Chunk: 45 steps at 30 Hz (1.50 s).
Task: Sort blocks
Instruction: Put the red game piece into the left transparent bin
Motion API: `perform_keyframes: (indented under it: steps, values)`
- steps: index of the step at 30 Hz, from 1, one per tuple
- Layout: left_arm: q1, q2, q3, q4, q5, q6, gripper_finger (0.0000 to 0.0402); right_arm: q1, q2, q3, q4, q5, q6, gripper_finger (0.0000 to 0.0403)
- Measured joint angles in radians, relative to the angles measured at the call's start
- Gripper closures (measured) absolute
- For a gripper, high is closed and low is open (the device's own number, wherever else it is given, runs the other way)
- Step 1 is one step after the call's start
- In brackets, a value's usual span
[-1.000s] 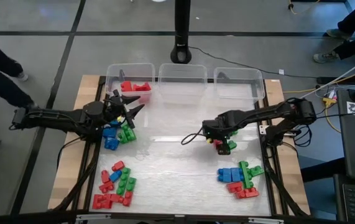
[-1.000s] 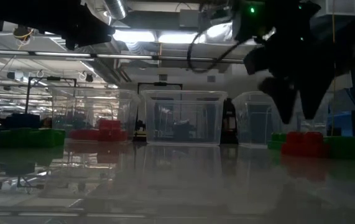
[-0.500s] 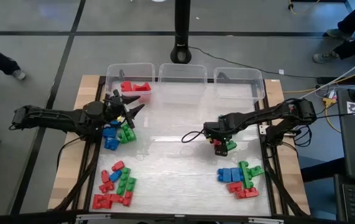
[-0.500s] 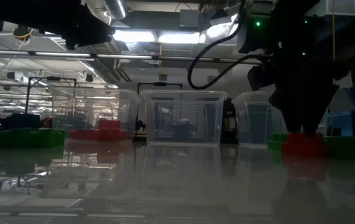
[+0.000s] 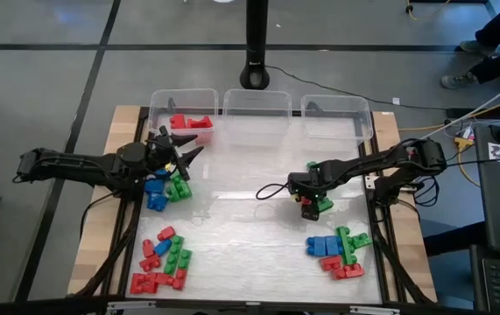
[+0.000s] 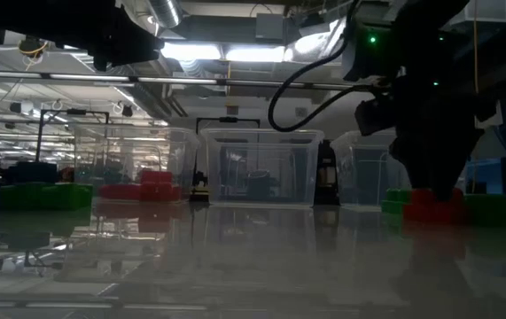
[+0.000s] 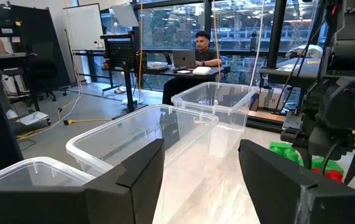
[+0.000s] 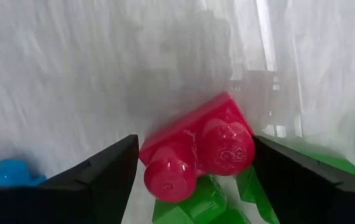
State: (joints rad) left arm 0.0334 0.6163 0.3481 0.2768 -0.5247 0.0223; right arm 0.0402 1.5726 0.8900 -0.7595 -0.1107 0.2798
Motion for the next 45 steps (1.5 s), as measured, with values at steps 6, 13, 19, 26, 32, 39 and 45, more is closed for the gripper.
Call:
perform_keyframes:
  steps: [6,13,19,26,32,39,45]
  values:
    - [0.0,0.0,0.0,0.0,0.0,0.0,0.0204,0.0,0.003,-0.002,0.1,0.039,-0.127,0.0093]
    - [0.0,0.0,0.0,0.0,0.0,-0.008,0.0204,0.028,0.005,-0.004,0.306,0.048,-0.368,0.0093]
    - [0.0,0.0,0.0,0.0,0.0,-0.01,0.0204,0.023,0.003,0.081,0.206,0.049,-0.362,0.0093]
    - [0.0,0.0,0.0,0.0,0.0,-0.002,0.0204,0.05,0.0,0.149,0.026,0.066,-0.151,0.0093]
    - [0.0,0.001,0.0,-0.005,0.0,0.001,0.0204,0.054,0.032,0.056,0.077,0.103,-0.043,0.0093]
    - [0.0,0.001,0.001,-0.005,0.0,0.001,0.0204,0.052,0.06,-0.03,0.252,0.119,0.001,0.0093]
    - [0.0,0.001,0.001,-0.006,0.0,0.0,0.0204,0.052,0.088,-0.037,0.277,0.145,-0.064,0.0124]
